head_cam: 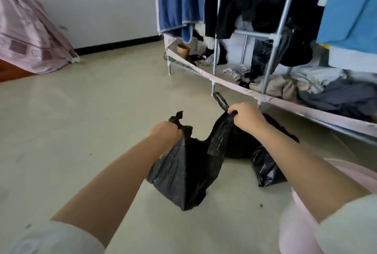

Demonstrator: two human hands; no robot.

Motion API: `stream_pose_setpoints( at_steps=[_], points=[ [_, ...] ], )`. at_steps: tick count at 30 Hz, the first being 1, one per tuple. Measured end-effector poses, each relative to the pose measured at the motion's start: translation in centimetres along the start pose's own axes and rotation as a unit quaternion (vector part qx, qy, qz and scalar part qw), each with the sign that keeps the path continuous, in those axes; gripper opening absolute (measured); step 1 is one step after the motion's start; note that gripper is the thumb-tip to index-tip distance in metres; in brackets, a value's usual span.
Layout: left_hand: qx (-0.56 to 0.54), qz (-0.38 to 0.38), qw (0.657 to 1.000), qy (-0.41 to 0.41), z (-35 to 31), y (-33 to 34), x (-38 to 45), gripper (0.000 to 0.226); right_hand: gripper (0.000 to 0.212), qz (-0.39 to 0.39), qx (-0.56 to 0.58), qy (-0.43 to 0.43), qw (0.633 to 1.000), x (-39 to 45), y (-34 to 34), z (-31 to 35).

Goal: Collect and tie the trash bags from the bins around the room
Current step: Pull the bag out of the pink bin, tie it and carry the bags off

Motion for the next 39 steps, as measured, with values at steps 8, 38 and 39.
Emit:
stream_pose_setpoints(
  at_steps=[8, 38, 39],
  points=[
    [-0.529, -0.133, 0.838, -0.021, 10.2, 0.7, 1.2, 0.044, 0.020, -0.144, 0.300, 0.058, 0.941, 0.6, 5.2, 4.3],
    [-0.572, 0.036, 0.815, -0.080, 14.7, 9.3, 3.5, 0.098, 0.071, -0.006, 0.414, 0.038, 0.909, 4.5, 13.6, 2.5],
    [-0.570, 0.057, 0.814, -0.095, 14.7, 10.5, 3.6, 0.102, 0.082, 0.044, 0.431, 0.042, 0.900, 4.2, 15.2, 2.0]
  ],
)
Point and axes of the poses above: each hand's wrist, its own x-axis towards the middle knuckle, its own y-axis out of the palm, z = x × y, the point moved 8 cm from there along x, towards the middle knuckle, and after that the axes turned 11 degrees about -y, right-handed, at the moved point
